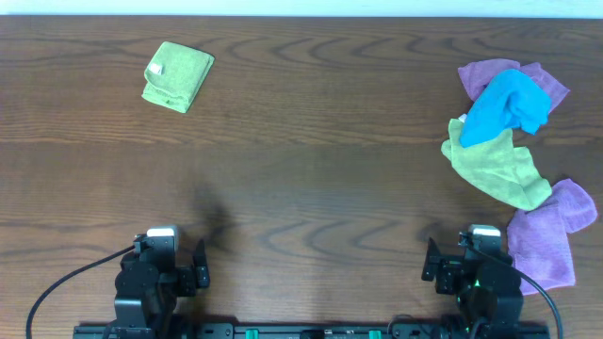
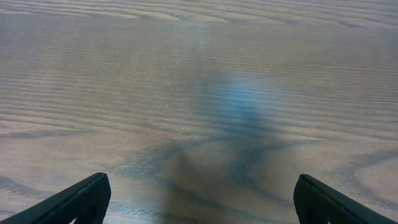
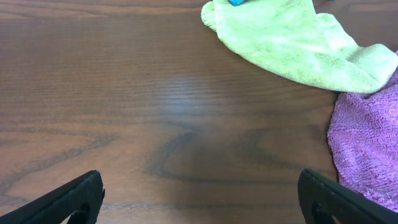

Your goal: Fold the cloth

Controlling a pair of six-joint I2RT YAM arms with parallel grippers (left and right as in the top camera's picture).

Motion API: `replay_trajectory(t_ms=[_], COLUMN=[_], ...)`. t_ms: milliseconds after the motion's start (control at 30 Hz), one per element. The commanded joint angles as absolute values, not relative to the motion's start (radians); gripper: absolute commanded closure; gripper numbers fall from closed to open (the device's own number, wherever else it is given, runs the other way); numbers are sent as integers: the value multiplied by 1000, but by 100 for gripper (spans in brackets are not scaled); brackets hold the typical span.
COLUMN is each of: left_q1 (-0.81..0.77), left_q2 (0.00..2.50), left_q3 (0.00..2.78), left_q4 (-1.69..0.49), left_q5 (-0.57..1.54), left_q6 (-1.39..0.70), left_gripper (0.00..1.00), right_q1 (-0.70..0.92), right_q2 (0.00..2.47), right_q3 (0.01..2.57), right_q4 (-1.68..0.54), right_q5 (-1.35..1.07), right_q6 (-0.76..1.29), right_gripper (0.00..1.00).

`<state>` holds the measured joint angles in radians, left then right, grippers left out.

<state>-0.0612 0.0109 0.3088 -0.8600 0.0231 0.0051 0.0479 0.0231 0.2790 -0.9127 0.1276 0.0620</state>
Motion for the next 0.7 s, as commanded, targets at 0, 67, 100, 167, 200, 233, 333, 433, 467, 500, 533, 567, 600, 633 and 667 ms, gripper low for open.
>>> replay_trajectory(t_ms=[0,67,100,167,200,233,333,433,467,500,533,567,600,633,667], left_q1=[-57,-57,-57,-57,-57,-57,-57,-57,-57,-57,-57,-57,-57,-57,-57], left_q2=[4,4,4,4,4,4,4,4,4,4,4,4,4,4,4], left_q3=[308,308,308,308,308,308,308,308,308,308,308,308,308,308,308], left_q4=[-860,-860,-860,-860,-860,-860,-860,-860,-860,-860,-860,-860,-860,-860,-860], left_q5=[19,19,19,19,19,19,19,19,19,19,19,19,19,19,19], left_q6=[23,23,23,23,23,23,23,23,23,23,23,23,23,23,23], left_gripper=[5,5,5,5,5,5,5,5,5,5,5,5,5,5,5], right_q1=[40,40,40,40,40,40,40,40,40,40,40,40,40,40,40], right_q2=[10,10,10,10,10,10,10,10,10,10,10,10,10,10,10], right_q3=[271,271,271,271,271,271,271,271,271,271,271,271,271,271,271], right_q4=[-917,-917,-917,-917,-917,-917,-926,-931,-932,-931,-931,-931,-932,-931,-932], right_q5=[123,123,123,123,123,123,125,124,124,124,124,124,124,124,123], right_q6=[47,47,47,47,47,47,47,47,47,47,47,47,47,47,47], right_gripper=[1,1,1,1,1,1,1,1,1,1,1,1,1,1,1])
